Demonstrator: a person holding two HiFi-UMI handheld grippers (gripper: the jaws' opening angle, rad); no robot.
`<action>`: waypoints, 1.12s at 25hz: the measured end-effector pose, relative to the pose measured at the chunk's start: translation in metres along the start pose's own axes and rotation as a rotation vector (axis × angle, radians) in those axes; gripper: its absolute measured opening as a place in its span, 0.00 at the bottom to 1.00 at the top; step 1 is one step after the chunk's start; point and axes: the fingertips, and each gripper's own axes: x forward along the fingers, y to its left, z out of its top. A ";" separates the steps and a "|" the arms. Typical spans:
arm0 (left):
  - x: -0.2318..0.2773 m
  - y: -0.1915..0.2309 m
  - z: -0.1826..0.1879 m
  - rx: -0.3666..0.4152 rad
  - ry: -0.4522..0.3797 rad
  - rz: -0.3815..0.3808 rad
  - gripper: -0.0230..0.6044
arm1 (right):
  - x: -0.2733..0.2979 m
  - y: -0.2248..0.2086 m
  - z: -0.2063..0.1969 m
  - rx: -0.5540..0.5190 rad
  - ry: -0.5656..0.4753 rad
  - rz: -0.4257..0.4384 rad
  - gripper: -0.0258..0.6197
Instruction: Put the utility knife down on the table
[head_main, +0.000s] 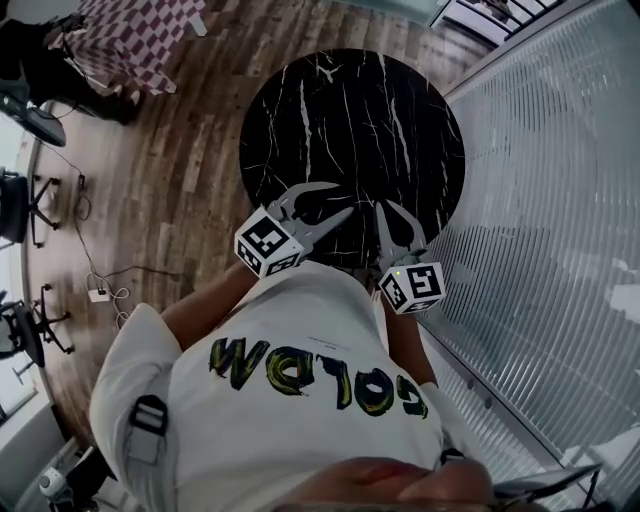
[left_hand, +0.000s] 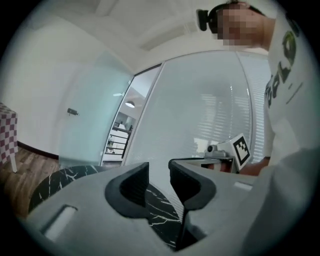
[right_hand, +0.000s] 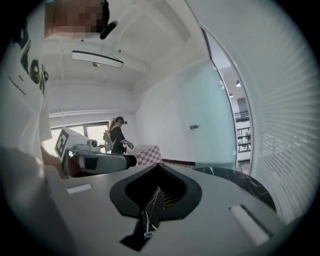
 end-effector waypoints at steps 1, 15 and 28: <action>-0.001 -0.007 0.012 0.006 -0.023 -0.014 0.25 | -0.003 0.007 0.010 -0.026 -0.014 0.008 0.04; -0.028 -0.062 0.101 0.232 -0.172 -0.010 0.04 | -0.039 0.068 0.103 -0.178 -0.165 0.059 0.04; -0.024 -0.053 0.099 0.154 -0.181 0.043 0.04 | -0.039 0.067 0.104 -0.211 -0.177 0.045 0.04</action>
